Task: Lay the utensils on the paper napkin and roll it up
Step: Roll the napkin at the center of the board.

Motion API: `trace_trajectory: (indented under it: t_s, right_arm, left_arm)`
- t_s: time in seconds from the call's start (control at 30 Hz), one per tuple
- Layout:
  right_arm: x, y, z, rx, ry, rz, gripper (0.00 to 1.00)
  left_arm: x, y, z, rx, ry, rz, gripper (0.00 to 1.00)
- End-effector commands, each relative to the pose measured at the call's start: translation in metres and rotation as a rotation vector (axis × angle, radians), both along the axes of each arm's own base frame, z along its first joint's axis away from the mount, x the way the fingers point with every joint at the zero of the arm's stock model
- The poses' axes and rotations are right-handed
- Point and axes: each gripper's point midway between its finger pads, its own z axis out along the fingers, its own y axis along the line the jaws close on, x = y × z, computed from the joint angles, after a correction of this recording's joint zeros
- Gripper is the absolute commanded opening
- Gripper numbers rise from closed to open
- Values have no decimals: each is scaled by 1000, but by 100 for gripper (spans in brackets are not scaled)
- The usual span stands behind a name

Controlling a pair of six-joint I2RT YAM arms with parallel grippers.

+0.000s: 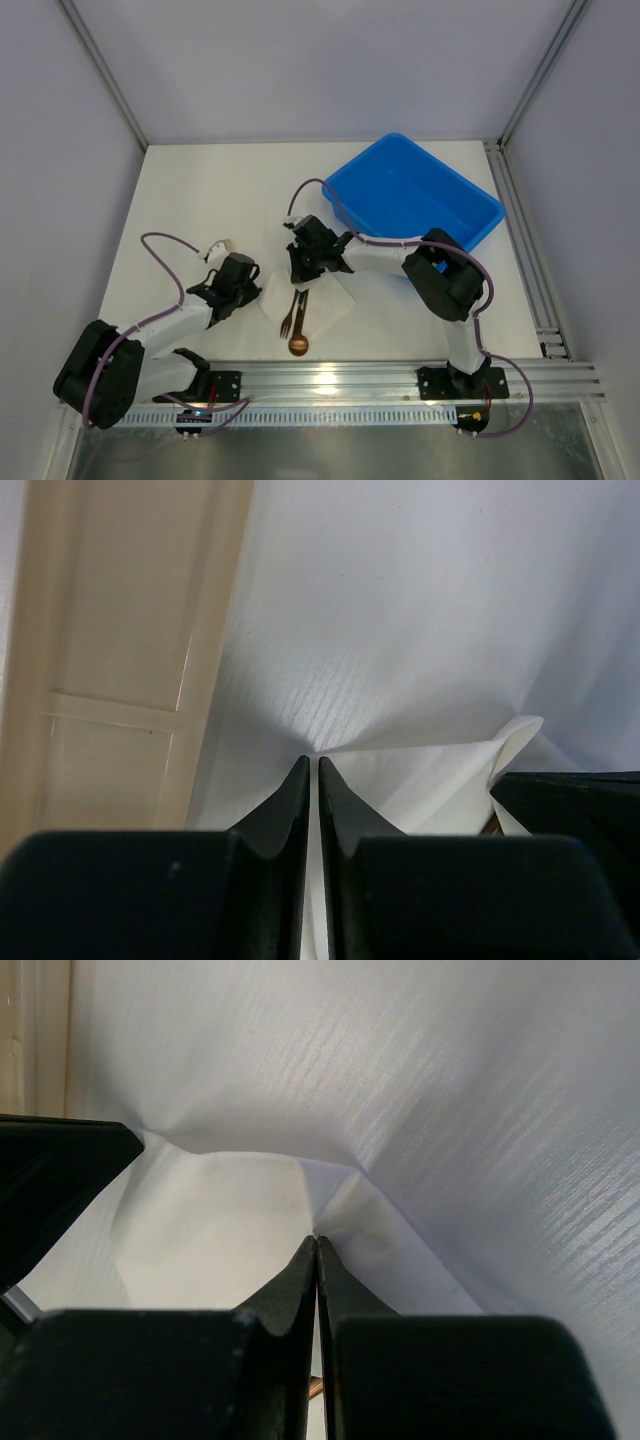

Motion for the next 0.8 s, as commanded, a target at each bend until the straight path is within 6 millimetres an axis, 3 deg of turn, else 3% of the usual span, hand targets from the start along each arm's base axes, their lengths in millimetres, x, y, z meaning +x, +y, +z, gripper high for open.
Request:
trace_trajectory:
  t_s: [0.0,0.1,0.4,0.77]
  right_arm:
    - [3,5,1,8,-27,8,4]
    - [4,5,0,7,-28,5,4]
    - [4,6,-2,5,-23,4,4]
    - [5,7,-1,8,-23,4,4]
  left_arm:
    - [-1,3,2,3,-25,-9,7]
    - [-2,4,5,-4,-41,-11,0]
    - [-2,1,20,-31,-90,-34,0]
    - [1,-20,41,-111,-152,-133,0]
